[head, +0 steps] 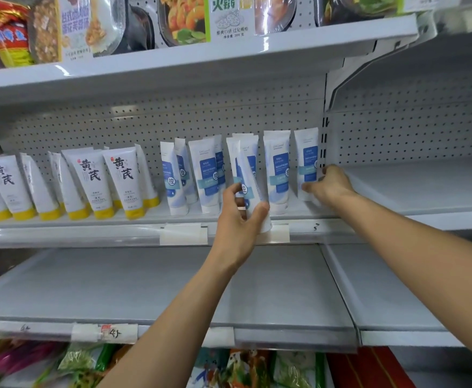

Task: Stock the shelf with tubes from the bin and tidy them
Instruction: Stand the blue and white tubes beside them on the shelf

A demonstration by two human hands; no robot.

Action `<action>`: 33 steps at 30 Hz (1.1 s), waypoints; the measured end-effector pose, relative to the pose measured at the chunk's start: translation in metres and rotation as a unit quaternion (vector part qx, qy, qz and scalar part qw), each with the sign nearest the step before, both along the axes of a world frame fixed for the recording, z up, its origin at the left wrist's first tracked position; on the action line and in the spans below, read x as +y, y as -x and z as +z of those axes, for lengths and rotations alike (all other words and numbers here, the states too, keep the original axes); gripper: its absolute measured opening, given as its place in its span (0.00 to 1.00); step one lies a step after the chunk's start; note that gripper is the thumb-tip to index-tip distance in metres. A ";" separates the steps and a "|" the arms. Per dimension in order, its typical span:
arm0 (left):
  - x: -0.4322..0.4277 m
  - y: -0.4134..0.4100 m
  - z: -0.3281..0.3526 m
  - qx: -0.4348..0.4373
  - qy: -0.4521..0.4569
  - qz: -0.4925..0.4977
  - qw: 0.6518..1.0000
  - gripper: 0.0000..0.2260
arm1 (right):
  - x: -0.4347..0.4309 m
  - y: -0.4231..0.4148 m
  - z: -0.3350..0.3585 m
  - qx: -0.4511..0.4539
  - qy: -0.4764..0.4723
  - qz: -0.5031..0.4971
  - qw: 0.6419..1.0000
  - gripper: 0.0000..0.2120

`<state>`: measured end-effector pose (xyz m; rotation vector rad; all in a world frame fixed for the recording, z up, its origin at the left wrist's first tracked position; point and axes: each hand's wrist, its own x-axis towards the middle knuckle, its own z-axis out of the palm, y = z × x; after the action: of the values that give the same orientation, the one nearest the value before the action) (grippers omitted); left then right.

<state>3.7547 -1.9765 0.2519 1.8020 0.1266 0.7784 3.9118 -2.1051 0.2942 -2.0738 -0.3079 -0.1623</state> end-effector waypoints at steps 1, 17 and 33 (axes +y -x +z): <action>-0.001 0.002 0.000 -0.001 -0.002 0.001 1.000 0.25 | -0.002 0.003 0.000 -0.013 -0.001 -0.013 1.000 0.25; -0.042 -0.004 0.005 -0.050 -0.014 0.034 0.998 0.29 | -0.019 0.086 -0.003 -0.032 -0.080 0.253 0.964 0.21; -0.022 -0.004 0.010 0.021 -0.161 0.094 0.982 0.16 | -0.039 0.033 0.027 -0.042 -0.085 0.185 0.978 0.14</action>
<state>3.7585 -1.9988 0.2623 2.1367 0.2093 0.9359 3.8790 -2.1438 0.3210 -1.8091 -0.7000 -0.0483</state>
